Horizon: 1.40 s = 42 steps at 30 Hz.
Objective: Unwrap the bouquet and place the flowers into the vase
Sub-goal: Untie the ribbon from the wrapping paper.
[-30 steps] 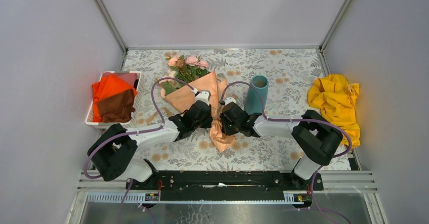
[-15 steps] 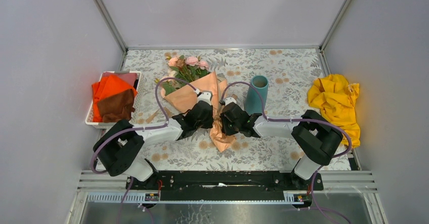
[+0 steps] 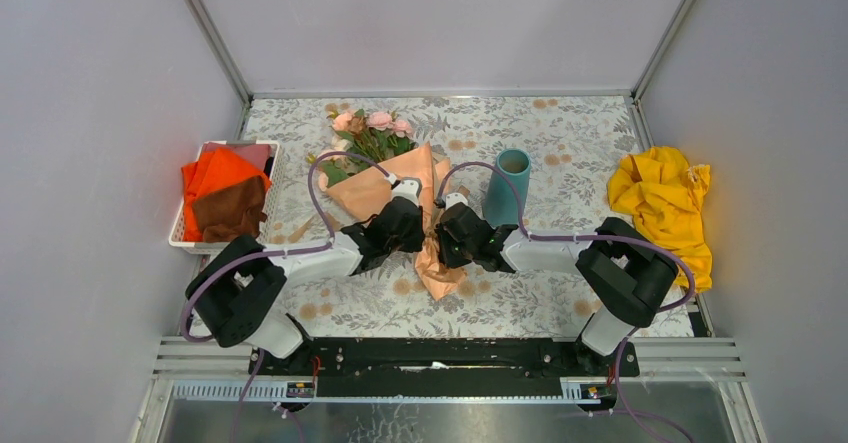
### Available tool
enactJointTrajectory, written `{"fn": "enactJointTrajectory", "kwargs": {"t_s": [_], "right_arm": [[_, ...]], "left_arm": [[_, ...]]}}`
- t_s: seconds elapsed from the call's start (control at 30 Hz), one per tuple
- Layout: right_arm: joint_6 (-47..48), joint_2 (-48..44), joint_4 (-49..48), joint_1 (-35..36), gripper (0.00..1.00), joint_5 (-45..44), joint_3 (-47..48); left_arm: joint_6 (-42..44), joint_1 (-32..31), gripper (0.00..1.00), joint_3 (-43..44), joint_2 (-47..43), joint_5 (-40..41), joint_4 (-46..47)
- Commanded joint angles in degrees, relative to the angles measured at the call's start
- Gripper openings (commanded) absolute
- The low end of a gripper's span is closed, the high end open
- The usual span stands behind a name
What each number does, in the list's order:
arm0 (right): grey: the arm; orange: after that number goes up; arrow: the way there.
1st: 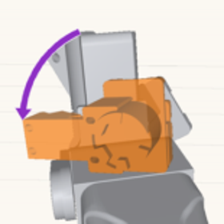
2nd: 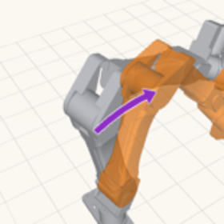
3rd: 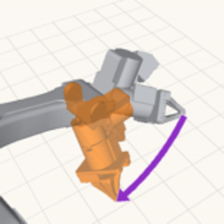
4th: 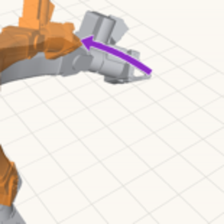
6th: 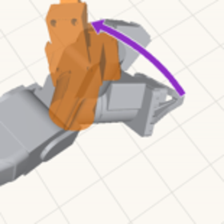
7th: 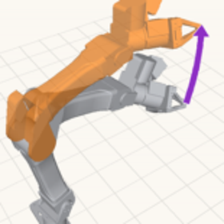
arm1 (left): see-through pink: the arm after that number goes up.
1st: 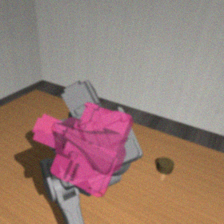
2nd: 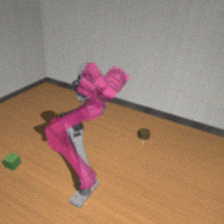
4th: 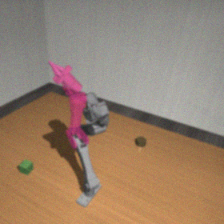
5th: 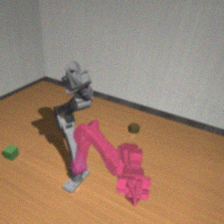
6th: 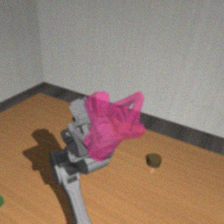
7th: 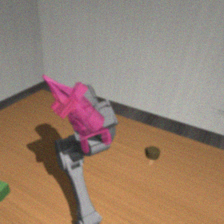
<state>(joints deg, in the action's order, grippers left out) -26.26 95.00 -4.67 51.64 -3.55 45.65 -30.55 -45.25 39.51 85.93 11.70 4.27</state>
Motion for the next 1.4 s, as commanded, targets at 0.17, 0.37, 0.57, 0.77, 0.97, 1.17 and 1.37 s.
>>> {"fn": "enactJointTrajectory", "kwargs": {"t_s": [0.17,0.37,0.57,0.77,0.97,1.17,1.37], "right_arm": [[-0.89,1.8,1.74,0.31,0.18,1.43,-1.73],[-0.97,1.84,1.61,0.31,0.18,1.18,-2.13],[-1.53,1.94,1.78,0.31,0.16,-0.02,-2.24],[-1.96,2.87,2.95,0.3,0.13,-1.8,-1.76],[-1.64,4.05,4.28,0.26,0.1,-3.54,-0.82],[-1.35,5.7,7.69,0.31,0.09,-5.81,1.02],[-1.51,7.22,7.88,0.26,0.09,-5.69,1.63]], "left_arm": [[-2.32,0.17,0.28,0.72,4.62,-6.81,8.47],[-2.42,0.17,0.03,1.91,6.44,-6.65,7.86],[-3.13,0.17,0.0,2.83,1.93,-2.38,3.88],[-2.65,0.25,0.0,2.23,-4.47,3.31,-1.69],[-1.96,0.5,0.0,-0.15,-8.58,7.67,-4.76],[-2.67,1.04,0.0,-1.87,-12.09,8.13,-6.9],[-2.89,1.65,0.0,-1.46,-16.7,8.01,-9.65]]}}
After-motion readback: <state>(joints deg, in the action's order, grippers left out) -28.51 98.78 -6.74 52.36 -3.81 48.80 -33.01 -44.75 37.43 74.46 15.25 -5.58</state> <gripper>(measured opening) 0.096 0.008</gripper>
